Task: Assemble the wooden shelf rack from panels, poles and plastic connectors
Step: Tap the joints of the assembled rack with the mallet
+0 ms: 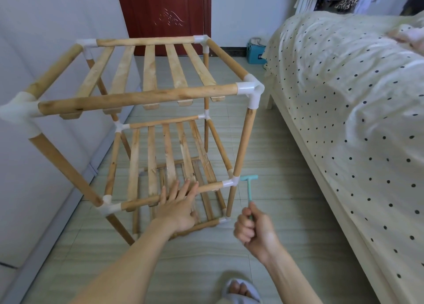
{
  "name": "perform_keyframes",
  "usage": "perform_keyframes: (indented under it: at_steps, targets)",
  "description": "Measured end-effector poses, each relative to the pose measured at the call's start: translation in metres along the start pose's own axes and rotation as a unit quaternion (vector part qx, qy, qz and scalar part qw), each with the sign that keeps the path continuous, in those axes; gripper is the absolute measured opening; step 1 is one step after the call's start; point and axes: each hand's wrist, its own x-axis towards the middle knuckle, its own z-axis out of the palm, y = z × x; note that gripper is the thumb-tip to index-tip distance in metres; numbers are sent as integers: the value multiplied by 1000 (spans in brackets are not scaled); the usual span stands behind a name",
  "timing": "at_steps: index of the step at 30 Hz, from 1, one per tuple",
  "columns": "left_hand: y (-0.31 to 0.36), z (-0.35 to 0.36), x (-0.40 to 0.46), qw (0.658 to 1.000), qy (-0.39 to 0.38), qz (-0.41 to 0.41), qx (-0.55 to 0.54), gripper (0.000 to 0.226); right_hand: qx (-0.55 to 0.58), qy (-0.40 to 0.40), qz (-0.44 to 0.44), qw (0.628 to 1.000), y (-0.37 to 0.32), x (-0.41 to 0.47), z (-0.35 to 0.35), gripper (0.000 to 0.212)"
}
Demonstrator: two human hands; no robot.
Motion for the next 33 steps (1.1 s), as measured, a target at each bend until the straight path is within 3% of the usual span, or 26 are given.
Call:
perform_keyframes:
  at_steps: [3, 7, 11, 14, 18, 21, 26, 29, 33]
  targets:
    - [0, -1, 1, 1000, -5, -2, -2, 74, 107, 41, -96, 989, -13, 3, 2, 42]
    - [0, 0, 1, 1000, 0, -4, 1, 74, 27, 7, 31, 999, 0, 4, 0, 46]
    - [0, 1, 2, 1000, -1, -5, -3, 74, 170, 35, -49, 984, -9, 4, -3, 52]
    - [-1, 1, 2, 1000, -1, -6, -3, 75, 94, 13, 43, 995, 6, 1, -7, 60]
    - [0, 1, 1, 1000, -3, -4, -7, 75, 130, 33, -5, 991, 1, 4, -12, 52]
    - [1, -1, 0, 1000, -10, -4, -7, 76, 46, 11, 46, 998, 7, 1, -16, 48]
    - [0, -3, -1, 998, 44, 29, -26, 76, 96, 38, -63, 993, -5, 5, -27, 38]
    - [-17, -5, 0, 993, 103, 56, -18, 58, 8, 62, -89, 994, 1, 6, -38, 33]
    - [-28, -4, 5, 993, 105, -3, 51, 50, -257, 102, -97, 956, 10, 8, -44, 32]
